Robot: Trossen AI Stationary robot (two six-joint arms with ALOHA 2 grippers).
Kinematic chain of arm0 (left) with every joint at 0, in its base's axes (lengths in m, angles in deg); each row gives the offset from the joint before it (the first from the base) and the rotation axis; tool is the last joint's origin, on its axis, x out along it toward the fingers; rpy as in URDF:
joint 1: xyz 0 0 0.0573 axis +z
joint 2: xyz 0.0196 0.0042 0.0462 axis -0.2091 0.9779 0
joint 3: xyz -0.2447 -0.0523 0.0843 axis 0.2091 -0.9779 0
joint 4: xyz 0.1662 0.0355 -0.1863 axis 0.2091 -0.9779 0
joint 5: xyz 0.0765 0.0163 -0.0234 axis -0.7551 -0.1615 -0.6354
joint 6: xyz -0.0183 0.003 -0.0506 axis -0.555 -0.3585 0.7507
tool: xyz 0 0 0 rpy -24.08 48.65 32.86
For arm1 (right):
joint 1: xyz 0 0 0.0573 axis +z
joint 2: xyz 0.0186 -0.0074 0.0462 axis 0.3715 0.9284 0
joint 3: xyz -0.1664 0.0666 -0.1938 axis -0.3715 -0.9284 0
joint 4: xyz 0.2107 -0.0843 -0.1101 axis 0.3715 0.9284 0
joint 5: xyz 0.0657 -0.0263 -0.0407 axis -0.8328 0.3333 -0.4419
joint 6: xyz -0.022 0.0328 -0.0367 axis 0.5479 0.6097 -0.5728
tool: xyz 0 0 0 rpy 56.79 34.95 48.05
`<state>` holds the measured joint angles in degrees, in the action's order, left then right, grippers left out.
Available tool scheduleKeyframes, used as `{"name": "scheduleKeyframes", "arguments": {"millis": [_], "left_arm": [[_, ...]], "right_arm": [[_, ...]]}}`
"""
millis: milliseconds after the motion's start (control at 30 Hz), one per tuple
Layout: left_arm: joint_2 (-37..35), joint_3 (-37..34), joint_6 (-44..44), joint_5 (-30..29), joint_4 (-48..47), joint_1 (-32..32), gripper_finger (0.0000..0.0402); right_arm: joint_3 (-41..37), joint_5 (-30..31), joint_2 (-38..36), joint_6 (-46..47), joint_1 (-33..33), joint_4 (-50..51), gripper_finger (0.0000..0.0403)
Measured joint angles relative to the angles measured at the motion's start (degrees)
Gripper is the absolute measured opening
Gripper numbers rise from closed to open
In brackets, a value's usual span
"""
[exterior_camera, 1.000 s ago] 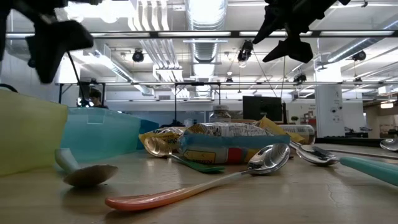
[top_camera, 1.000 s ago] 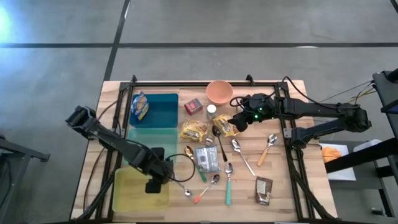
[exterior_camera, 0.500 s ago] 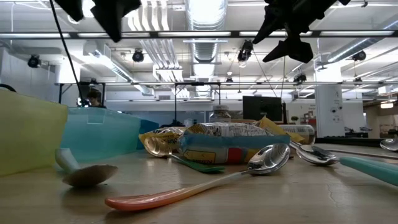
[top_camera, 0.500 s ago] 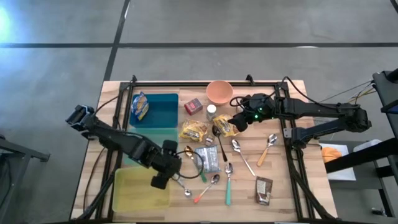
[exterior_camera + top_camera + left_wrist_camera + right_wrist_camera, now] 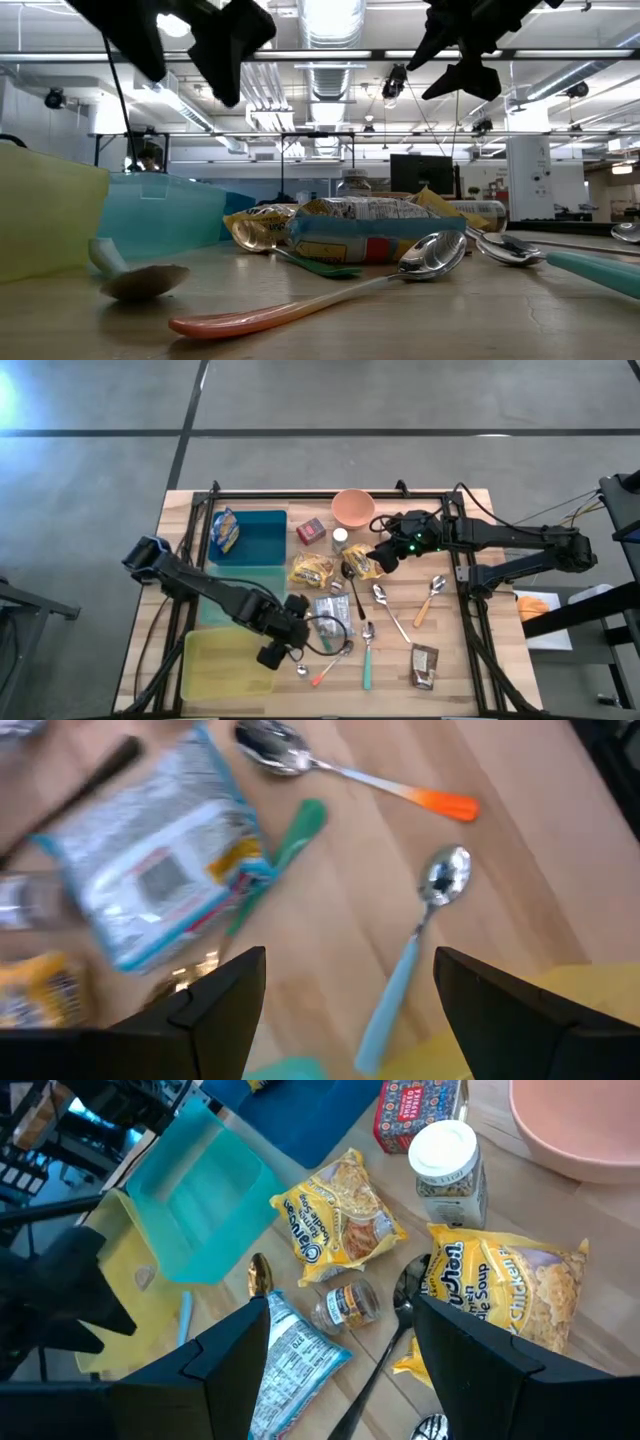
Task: Pick & Place Food Item
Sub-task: Put the blue spoon into the light blue bin
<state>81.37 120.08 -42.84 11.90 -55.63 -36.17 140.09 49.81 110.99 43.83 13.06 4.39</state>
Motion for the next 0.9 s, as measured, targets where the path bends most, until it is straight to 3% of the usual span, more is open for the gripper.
{"name": "scheduleKeyframes", "arguments": {"millis": [467, 900], "left_arm": [[7.96, 5.38, 0.71, 1.26, -6.72, -0.45, 0.0296], [14.43, 5.32, 9.25, -0.45, -6.35, -5.59, 0.0295]], "right_arm": [[0.00, 0.50, 0.00, 1.52, 0.27, 0.18, 0.0241], [0.00, 0.89, -4.16, 5.05, 0.26, 14.93, 0.0241]]}}
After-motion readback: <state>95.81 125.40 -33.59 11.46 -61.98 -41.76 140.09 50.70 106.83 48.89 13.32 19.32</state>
